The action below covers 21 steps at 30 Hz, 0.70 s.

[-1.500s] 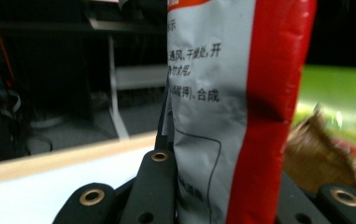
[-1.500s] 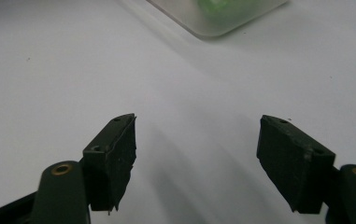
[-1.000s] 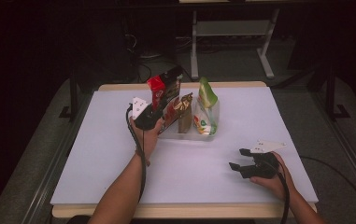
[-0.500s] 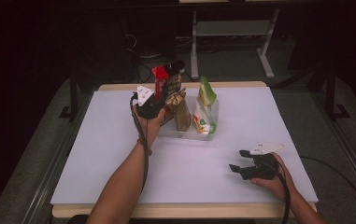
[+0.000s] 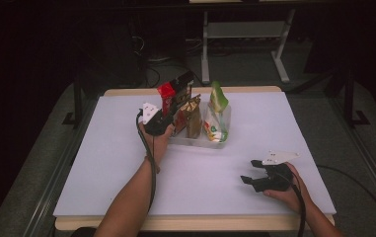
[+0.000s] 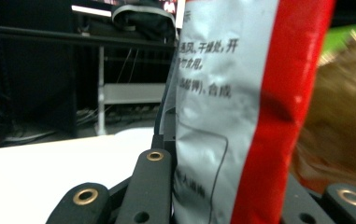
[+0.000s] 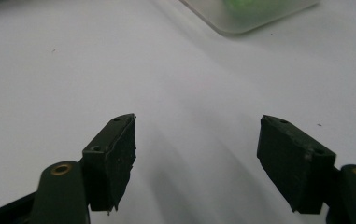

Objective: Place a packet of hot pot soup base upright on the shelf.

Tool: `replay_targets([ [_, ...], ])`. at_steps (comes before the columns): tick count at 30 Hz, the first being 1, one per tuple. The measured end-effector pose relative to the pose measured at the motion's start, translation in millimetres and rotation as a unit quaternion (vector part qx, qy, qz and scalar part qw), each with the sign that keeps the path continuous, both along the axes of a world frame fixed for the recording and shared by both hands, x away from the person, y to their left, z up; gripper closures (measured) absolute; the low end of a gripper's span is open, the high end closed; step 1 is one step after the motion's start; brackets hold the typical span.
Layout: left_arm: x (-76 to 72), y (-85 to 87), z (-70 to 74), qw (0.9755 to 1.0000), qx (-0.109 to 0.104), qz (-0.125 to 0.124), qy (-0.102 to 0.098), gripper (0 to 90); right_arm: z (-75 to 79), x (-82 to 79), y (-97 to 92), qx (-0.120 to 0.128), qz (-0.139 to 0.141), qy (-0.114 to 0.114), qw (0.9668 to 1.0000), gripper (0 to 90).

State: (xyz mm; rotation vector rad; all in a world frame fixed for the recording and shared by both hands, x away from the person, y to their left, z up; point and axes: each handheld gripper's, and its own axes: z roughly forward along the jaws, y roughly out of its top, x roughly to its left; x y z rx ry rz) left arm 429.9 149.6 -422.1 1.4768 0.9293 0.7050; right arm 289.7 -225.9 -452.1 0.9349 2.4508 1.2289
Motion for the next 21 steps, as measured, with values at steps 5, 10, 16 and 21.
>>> replay_targets([
  [5, -4.2, 1.0, -2.7, 0.9998, 0.021, -0.006, 0.002, 79.3, -0.5, 0.2, 1.1, -0.003, 0.003, 0.001, 1.0000, 27.3],
  [10, -5.8, 1.5, -3.4, 0.9993, 0.035, -0.009, 0.006, 79.0, 0.5, -0.2, 0.5, -0.003, 0.001, -0.002, 1.0000, 27.2],
  [16, -5.9, 11.5, -7.5, 0.9991, 0.037, -0.007, 0.021, 77.1, 1.2, -0.3, 0.8, -0.007, -0.002, -0.007, 0.9999, 27.2],
  [21, -5.9, 11.1, -6.1, 0.9981, 0.055, -0.013, 0.024, 75.7, 2.2, 0.6, 1.9, -0.010, -0.005, -0.010, 0.9999, 27.4],
])
